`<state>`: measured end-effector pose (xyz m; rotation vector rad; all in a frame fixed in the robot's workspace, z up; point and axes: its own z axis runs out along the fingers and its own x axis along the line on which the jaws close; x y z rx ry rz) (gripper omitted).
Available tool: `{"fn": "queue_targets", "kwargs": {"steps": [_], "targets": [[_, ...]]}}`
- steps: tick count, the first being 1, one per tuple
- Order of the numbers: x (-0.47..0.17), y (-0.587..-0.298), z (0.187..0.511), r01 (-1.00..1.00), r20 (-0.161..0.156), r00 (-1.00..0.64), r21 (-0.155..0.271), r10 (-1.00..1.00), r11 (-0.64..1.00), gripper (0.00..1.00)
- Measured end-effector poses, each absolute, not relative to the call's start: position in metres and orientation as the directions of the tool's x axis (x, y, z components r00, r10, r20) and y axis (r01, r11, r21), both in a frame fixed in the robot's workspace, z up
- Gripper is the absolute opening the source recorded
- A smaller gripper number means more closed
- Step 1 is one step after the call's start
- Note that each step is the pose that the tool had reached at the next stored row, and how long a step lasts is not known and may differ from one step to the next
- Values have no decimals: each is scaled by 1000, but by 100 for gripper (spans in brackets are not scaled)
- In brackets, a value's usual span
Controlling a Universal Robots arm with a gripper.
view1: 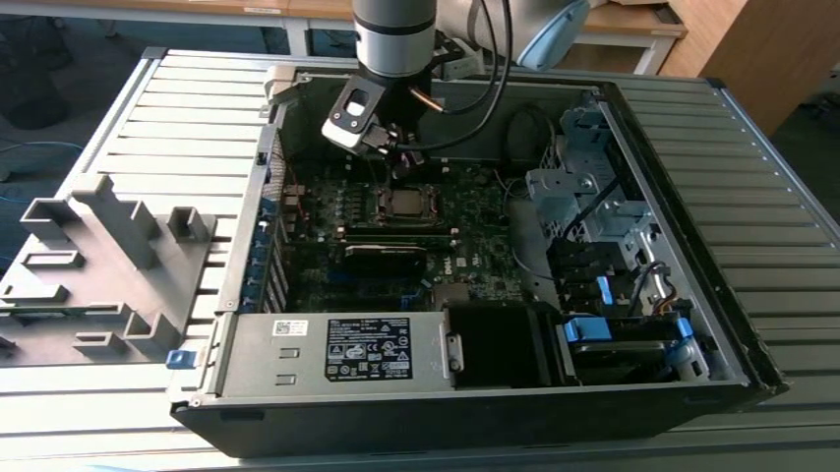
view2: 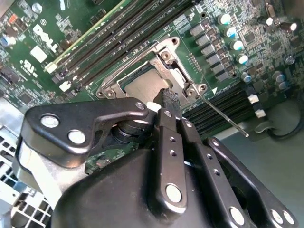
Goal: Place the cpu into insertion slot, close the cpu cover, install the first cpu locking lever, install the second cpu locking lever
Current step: 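Close the cpu cover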
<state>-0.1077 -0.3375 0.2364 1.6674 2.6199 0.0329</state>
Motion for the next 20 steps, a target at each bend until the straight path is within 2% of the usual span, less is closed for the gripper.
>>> {"fn": "queue_targets", "kwargs": {"steps": [5,20], "targets": [[-108,-337,236,903,-19,-429,37,903,429,11],[-108,-338,235,755,-19,-654,37,756,654,11]]}}
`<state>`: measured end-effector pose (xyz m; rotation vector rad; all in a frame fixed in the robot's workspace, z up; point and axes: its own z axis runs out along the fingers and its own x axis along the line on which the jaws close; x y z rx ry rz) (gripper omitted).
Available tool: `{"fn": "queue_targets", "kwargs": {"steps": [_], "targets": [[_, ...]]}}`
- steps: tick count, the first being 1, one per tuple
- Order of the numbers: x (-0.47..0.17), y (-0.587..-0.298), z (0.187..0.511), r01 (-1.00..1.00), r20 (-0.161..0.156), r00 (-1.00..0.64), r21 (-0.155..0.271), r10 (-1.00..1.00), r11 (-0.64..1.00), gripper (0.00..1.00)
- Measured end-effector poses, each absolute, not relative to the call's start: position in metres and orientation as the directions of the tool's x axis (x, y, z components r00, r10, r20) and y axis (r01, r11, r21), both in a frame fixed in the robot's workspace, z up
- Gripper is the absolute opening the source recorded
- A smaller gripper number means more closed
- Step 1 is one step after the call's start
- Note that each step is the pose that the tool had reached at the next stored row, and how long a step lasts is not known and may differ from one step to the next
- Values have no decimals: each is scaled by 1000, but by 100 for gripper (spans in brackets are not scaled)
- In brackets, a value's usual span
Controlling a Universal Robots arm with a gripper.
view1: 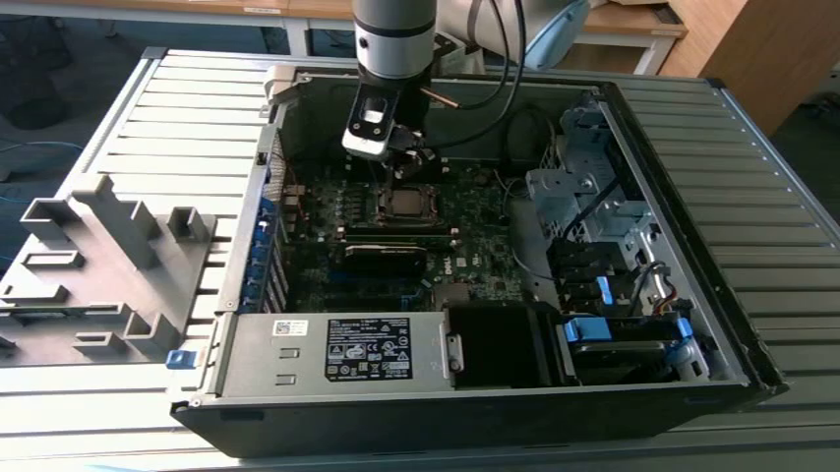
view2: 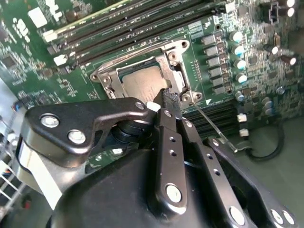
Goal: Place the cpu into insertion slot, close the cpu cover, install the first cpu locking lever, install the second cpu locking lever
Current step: 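Close the cpu cover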
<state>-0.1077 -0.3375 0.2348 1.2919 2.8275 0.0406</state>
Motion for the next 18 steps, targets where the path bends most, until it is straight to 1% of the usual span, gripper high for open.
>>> {"fn": "queue_targets", "kwargs": {"steps": [18], "targets": [[-108,-338,233,504,-19,-863,37,505,863,11]]}}
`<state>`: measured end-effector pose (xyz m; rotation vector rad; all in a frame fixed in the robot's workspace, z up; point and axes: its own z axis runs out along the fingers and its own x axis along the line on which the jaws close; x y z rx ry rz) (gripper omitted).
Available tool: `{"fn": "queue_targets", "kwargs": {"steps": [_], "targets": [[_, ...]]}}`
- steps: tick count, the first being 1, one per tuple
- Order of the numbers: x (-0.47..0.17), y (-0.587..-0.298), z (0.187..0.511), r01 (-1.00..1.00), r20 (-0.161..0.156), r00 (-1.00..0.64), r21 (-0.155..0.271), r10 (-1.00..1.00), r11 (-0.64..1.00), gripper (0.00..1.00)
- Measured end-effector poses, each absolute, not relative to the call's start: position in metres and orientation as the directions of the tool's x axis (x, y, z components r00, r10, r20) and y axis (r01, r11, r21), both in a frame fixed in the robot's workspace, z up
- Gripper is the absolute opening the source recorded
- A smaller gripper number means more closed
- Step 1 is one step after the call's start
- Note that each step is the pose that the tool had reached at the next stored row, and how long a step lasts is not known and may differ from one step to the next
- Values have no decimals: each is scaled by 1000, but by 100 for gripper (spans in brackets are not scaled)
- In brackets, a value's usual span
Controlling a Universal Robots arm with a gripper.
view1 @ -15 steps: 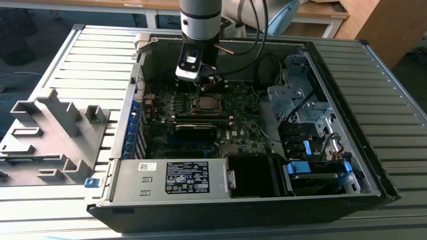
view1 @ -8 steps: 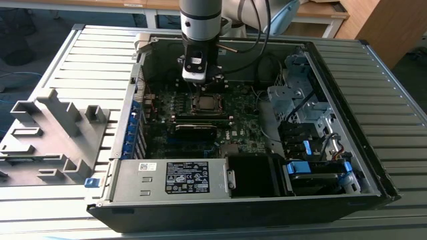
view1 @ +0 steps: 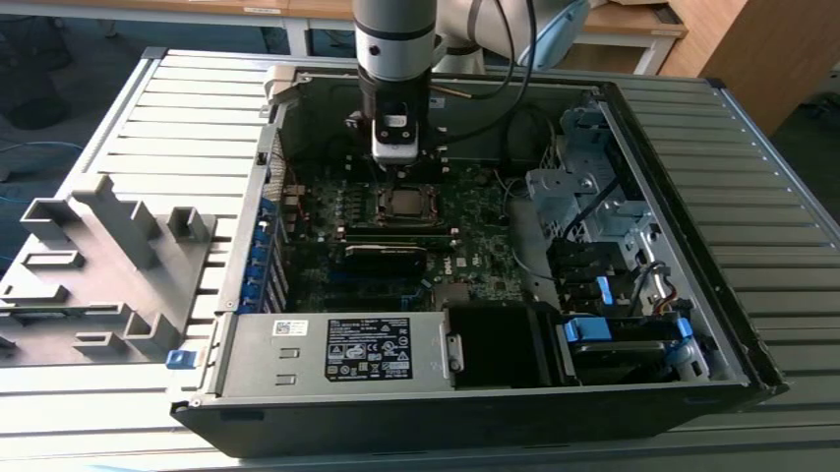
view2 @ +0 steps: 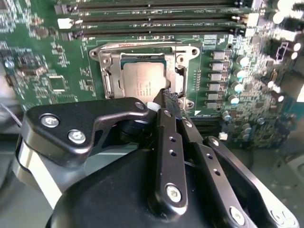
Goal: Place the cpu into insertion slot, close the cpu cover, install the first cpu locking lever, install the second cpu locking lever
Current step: 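Close the cpu cover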
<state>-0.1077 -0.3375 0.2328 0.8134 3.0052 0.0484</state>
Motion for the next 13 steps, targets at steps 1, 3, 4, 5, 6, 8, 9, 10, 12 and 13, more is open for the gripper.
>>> {"fn": "queue_targets", "kwargs": {"steps": [1,3,4,5,6,8,9,10,12,13], "targets": [[-108,-338,233,488,-19,-872,37,489,872,11],[-108,-338,232,456,-19,-889,37,457,889,11],[-108,-338,232,440,-19,-897,37,441,897,11],[-108,-337,231,424,-19,-905,37,425,905,11],[-108,-337,231,408,-19,-913,37,409,912,11],[-108,-337,230,374,-19,-927,37,374,927,11],[-108,-338,230,357,-19,-934,37,358,933,11],[-108,-338,229,340,-19,-940,37,341,940,11],[-108,-337,228,306,-19,-952,37,307,951,11],[-108,-337,228,289,-19,-957,37,290,957,11]]}}
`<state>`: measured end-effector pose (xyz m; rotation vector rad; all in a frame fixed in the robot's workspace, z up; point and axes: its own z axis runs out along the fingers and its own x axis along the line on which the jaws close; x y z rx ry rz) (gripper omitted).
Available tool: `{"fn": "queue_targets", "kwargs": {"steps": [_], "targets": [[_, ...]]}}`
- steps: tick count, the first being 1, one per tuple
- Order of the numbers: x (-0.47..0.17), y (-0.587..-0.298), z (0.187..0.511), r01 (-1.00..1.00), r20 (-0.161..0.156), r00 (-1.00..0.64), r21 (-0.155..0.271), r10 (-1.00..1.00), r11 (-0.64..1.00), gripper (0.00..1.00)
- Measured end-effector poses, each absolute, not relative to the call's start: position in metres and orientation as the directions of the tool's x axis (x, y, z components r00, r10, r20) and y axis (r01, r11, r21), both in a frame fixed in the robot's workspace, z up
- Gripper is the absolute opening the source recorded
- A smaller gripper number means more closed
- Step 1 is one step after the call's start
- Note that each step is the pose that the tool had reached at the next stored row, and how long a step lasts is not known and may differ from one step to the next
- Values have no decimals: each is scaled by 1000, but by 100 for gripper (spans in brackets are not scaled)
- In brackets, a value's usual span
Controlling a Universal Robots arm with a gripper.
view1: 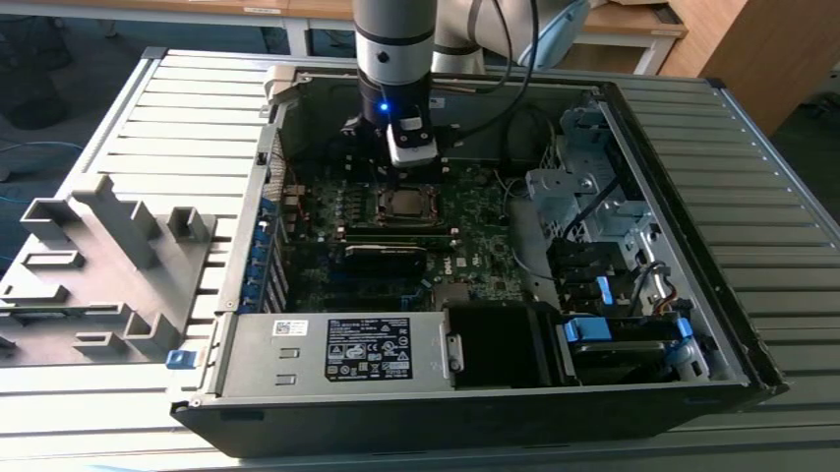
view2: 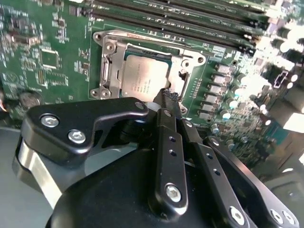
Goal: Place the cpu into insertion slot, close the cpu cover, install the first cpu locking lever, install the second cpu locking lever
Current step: 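Close the cpu cover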
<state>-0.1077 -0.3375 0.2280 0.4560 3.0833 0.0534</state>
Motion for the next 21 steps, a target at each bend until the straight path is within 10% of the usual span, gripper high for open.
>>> {"fn": "queue_targets", "kwargs": {"steps": [21], "targets": [[-113,-338,215,161,-21,-987,34,162,986,11]]}}
